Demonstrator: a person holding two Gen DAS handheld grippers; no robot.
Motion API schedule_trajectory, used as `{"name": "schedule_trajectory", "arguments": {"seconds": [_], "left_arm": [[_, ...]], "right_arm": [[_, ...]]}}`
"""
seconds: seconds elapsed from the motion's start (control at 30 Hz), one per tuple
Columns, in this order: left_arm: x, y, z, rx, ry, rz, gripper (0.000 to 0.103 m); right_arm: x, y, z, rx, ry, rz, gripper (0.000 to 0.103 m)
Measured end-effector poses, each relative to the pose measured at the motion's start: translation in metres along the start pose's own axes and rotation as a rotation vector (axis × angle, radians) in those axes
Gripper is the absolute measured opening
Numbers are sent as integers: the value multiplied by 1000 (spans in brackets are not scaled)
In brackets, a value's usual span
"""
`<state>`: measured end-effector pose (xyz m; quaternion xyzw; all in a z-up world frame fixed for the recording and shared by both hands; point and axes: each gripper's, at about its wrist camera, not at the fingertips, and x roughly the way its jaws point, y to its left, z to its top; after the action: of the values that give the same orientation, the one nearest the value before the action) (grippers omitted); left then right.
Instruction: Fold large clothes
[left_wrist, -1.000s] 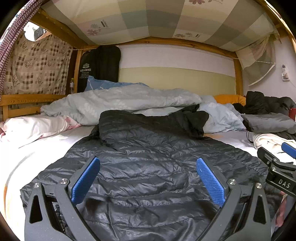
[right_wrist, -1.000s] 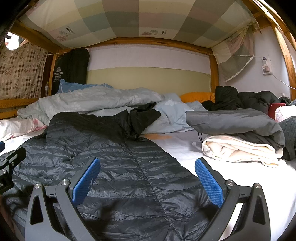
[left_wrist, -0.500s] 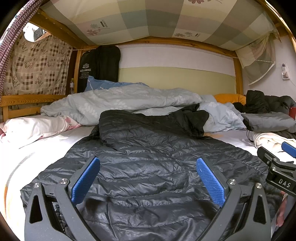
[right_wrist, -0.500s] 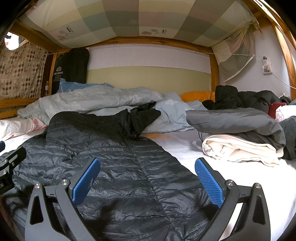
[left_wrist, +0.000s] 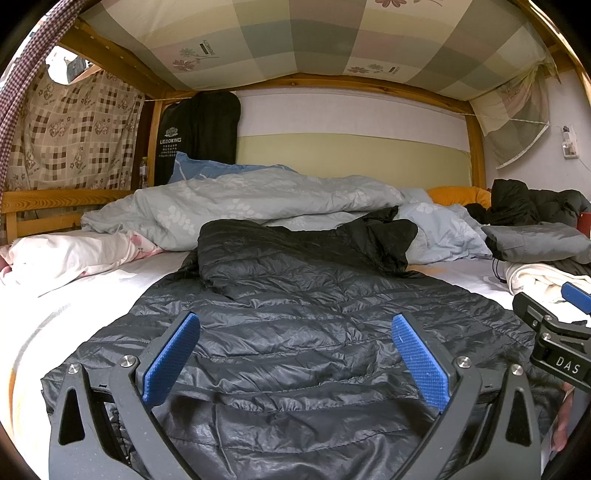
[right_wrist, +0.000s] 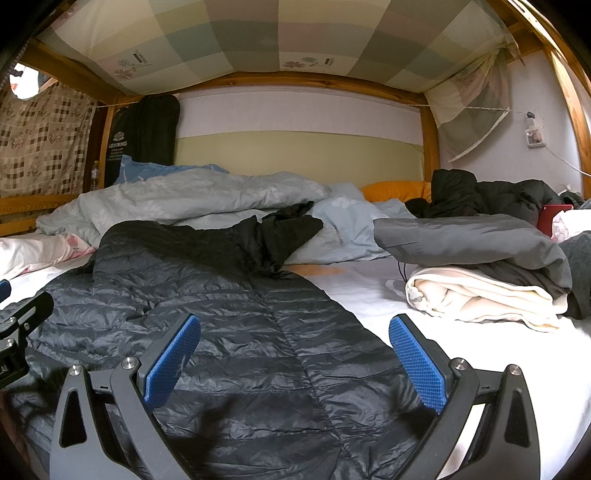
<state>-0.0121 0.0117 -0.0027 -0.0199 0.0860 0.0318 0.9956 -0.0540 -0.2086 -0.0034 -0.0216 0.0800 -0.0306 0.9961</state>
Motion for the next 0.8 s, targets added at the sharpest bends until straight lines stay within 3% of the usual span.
{"name": "schedule_trajectory", "arguments": {"seconds": [0.6, 0.8], "left_arm": [[-1, 2, 1, 8, -19, 5, 103], [-8, -2, 3, 41, -36, -33, 103]], "right_arm": [[3, 4, -2, -14, 12, -10, 103], [-5, 8, -1, -31, -3, 12, 103]]}}
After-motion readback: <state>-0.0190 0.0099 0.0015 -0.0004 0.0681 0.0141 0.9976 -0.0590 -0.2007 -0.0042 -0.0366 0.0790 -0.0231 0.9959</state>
